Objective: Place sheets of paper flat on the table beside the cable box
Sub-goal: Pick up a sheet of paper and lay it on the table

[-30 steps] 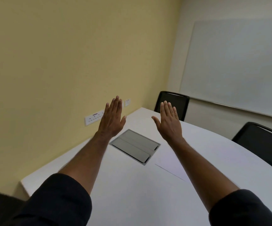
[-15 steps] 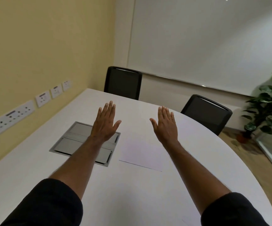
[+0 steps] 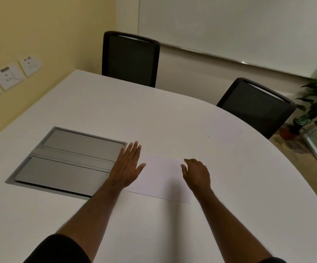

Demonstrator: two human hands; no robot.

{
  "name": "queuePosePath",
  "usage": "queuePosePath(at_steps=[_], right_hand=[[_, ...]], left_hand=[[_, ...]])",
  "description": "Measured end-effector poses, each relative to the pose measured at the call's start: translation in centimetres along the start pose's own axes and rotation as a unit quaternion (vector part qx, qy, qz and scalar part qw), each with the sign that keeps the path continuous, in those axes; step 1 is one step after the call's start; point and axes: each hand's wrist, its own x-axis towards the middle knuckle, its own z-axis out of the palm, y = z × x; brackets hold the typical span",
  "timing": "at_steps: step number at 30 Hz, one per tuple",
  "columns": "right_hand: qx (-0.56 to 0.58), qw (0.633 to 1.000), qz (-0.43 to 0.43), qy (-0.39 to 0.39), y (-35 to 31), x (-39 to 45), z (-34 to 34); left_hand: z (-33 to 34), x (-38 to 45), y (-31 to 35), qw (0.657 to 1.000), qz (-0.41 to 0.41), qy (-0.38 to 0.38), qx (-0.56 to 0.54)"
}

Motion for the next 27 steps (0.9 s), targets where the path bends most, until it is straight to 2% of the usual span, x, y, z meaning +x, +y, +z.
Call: queuePosePath(at_steps=[4,10,16,20,23,25,27], right_hand=[[0.007,0.999,0.021,-0.037,2.4,2.0,5.9],[0.045,0.993,0.079,-0.074,5.3,3.1,12.3],[-0.021,0.994,0.072,-0.076,6.1,4.3,14.8],[0.010,0.996,0.066,-0.058,6.3,4.0,15.0],[0.126,0.991,0.043,-0.011,5.8,3.5,14.2],[0.270,0.961,0.050,0.017,5.1,2.8,13.0],[0.382,0.922,0.059,0.013,4.3,2.4,11.2]], left_hand=[[6.7,1.8,-1.4,0.998,0.048,-0.028,0.036],[14.2,1.9,-3.7,0.996,0.041,-0.064,0.037],[16.1,2.5,-4.7,0.997,0.052,-0.034,0.036],[16.4,2.3,-4.7,0.998,0.047,-0.031,0.034],[15.9,2.0,-4.4,0.997,0.048,-0.050,0.019],[15.1,2.3,-4.4,0.997,0.038,-0.060,-0.036],[13.6,2.9,-4.6,0.990,-0.029,-0.039,-0.135]])
